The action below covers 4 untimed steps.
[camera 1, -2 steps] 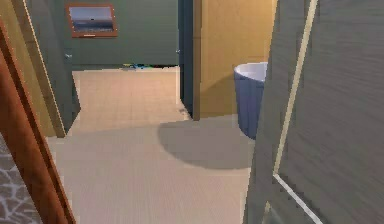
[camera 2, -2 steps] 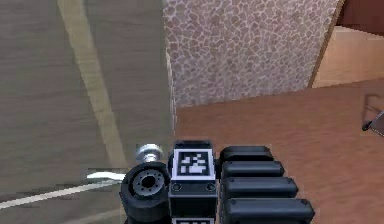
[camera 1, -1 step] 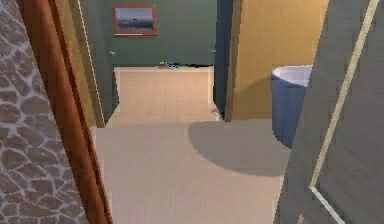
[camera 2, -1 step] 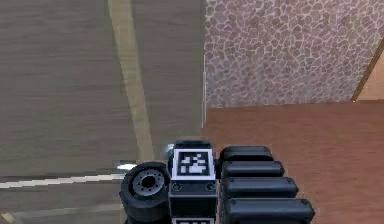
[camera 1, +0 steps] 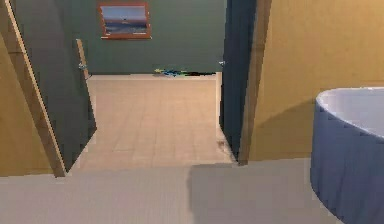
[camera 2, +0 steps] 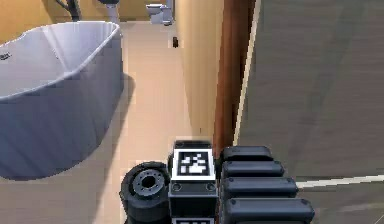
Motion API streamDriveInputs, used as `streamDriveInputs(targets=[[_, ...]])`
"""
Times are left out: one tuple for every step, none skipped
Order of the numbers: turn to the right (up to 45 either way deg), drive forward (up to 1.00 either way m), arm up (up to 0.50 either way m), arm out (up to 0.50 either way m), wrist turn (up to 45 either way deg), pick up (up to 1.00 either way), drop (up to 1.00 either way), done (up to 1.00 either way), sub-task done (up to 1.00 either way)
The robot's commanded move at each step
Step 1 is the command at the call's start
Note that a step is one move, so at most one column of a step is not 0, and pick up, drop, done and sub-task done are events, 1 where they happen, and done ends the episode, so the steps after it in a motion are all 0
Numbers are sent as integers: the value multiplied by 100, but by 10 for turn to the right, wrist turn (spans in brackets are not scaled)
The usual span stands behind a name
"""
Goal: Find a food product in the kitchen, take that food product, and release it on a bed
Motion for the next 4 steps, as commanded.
streamDriveInputs(targets=[[0,100,0,0,0,0,0,0,0],[0,100,0,0,0,0,0,0,0],[0,85,0,0,0,0,0,0,0],[-450,0,0,0,0,0,0,0,0]])
